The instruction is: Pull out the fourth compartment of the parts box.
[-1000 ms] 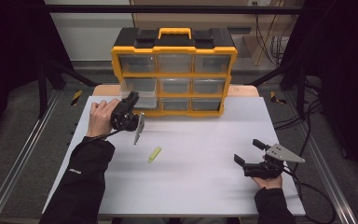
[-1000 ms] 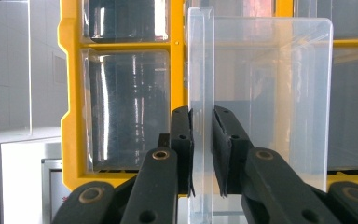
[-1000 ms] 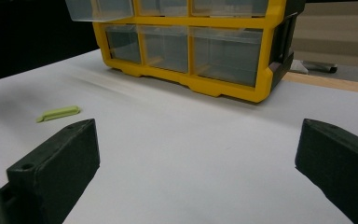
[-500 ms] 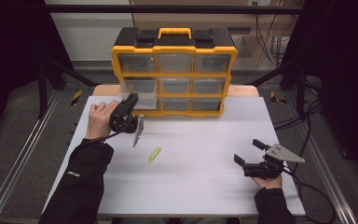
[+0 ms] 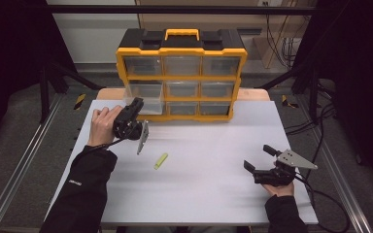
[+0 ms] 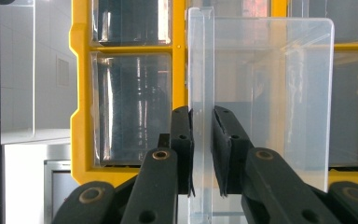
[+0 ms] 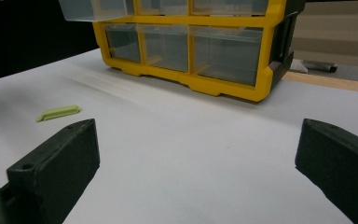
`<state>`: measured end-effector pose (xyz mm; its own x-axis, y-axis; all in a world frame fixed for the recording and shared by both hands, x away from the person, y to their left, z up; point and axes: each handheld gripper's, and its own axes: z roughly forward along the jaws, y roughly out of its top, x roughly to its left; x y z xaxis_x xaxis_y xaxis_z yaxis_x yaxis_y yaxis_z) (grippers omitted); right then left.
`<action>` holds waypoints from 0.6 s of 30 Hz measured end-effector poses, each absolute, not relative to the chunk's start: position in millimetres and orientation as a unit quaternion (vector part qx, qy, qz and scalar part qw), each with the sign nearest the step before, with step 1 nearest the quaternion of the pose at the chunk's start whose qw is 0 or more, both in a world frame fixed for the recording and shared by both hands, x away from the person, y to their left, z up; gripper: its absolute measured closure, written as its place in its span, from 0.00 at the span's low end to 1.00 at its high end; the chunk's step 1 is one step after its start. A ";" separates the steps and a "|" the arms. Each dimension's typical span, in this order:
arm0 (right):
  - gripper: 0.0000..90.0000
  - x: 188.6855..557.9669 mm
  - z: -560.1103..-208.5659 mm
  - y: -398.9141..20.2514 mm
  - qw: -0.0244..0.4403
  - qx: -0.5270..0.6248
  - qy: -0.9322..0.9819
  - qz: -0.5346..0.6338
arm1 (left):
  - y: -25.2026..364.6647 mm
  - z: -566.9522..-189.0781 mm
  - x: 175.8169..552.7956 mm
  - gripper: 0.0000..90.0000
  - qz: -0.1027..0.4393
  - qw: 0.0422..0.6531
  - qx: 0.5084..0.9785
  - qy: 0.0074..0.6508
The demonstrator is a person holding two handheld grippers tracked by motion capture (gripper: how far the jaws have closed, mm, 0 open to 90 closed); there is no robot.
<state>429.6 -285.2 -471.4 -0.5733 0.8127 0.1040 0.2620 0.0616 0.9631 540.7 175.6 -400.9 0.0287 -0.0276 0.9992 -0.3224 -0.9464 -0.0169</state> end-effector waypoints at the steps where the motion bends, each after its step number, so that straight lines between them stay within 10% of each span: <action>1: 0.00 429.6 -471.4 -285.1 0.245 0.392 0.686 0.562 | 175.3 -401.0 540.1 0.88 0.685 0.106 0.710 -0.122; 18: 0.00 429.7 -471.5 -284.8 0.245 0.392 0.686 0.562 | 176.9 -400.7 538.9 0.87 0.684 0.103 0.711 -0.128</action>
<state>429.7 -284.8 -471.5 -0.5735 0.8126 0.1041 0.2629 0.0622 0.9628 538.9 176.9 -400.7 0.0328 -0.0413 0.9986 -0.3233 -0.9459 -0.0285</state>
